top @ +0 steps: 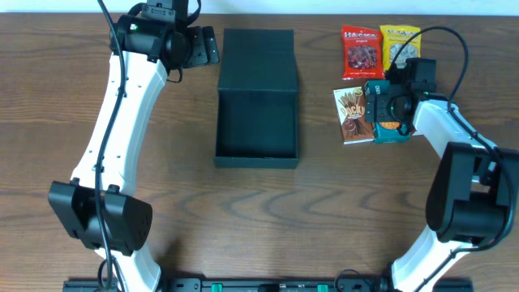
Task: Pack container
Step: 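Grasp the teal Chunkies box with the right gripper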
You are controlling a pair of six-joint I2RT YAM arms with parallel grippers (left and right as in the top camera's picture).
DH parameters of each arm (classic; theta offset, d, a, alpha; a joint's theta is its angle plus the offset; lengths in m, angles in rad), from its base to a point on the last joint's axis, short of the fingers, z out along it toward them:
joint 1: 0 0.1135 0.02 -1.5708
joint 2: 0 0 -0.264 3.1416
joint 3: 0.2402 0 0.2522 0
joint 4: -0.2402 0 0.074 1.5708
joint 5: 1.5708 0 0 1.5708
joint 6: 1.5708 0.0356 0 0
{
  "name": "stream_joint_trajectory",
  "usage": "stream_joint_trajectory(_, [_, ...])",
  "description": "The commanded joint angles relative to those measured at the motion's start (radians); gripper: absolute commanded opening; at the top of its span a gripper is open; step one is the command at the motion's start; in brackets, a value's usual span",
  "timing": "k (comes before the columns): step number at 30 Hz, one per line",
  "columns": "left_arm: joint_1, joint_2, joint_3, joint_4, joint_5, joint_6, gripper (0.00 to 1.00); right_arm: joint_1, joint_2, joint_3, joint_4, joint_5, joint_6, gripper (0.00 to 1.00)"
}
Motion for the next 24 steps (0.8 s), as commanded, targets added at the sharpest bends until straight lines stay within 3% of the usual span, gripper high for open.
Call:
stream_joint_trajectory(1, [0.006, -0.010, 0.017, 0.000, -0.001, -0.004, 0.95, -0.011, 0.025, 0.013, -0.001, 0.015, 0.018, 0.88])
stream_joint_trajectory(12, [0.006, -0.010, 0.017, 0.000, -0.001, -0.004, 0.95, -0.011, 0.024, 0.023, -0.009, 0.014, 0.067, 0.82])
stream_joint_trajectory(24, [0.006, -0.010, 0.017, 0.001, -0.001, -0.004, 0.95, -0.011, 0.045, 0.035, 0.000, 0.014, 0.081, 0.90])
